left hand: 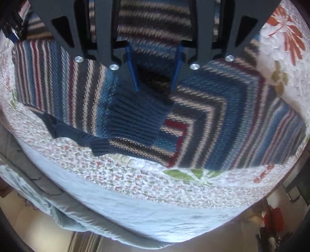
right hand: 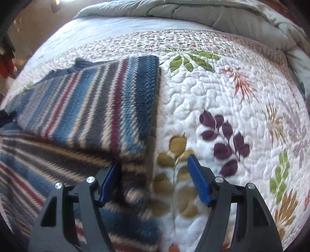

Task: Fold small clothes
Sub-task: 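Carry the held sleeve across the sweater body with the left tool, then open the left tool to release the folded sleeve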

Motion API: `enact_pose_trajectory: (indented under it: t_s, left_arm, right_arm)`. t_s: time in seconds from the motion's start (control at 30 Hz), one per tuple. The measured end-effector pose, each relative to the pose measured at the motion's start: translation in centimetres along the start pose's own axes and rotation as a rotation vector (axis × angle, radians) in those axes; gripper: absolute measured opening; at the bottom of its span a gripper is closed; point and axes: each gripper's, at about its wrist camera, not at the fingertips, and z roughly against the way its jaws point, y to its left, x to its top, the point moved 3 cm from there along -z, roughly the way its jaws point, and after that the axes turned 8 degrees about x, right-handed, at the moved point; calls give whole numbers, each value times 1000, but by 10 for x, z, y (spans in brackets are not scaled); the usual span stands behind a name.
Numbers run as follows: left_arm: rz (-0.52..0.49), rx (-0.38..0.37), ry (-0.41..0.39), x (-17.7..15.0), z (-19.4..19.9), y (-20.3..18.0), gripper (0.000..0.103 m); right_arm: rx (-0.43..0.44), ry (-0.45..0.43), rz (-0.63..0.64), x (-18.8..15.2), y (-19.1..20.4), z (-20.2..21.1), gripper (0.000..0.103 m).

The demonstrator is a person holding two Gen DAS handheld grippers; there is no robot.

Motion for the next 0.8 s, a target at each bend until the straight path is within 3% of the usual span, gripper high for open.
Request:
enact_pose_trajectory:
  t_s: [0.03,0.13,0.3,0.5,0.63,0.8]
  left_arm:
    - [-7,-1,-5,-1,7,7,51]
    - [-28,14,-16,-9,25,34,61]
    - [-23,34,32,-40,33,80,62]
    - [-50,23,45,-94,39,98,62]
    - [-97,42,61,-117,22,96,63]
    - [-116,28,44,-120,26,98,64]
  right_arm:
    - [11,-4,-1,-3,2,4,68]
    - [35,-21,27,-15,16,24,69]
    - [132,5,56,-32,57,40,71]
    - [206,106,106,-71,111,31,72]
    - [145,135,128,-91,126,17,73]
    - [106,138,147,-91,133,12,78]
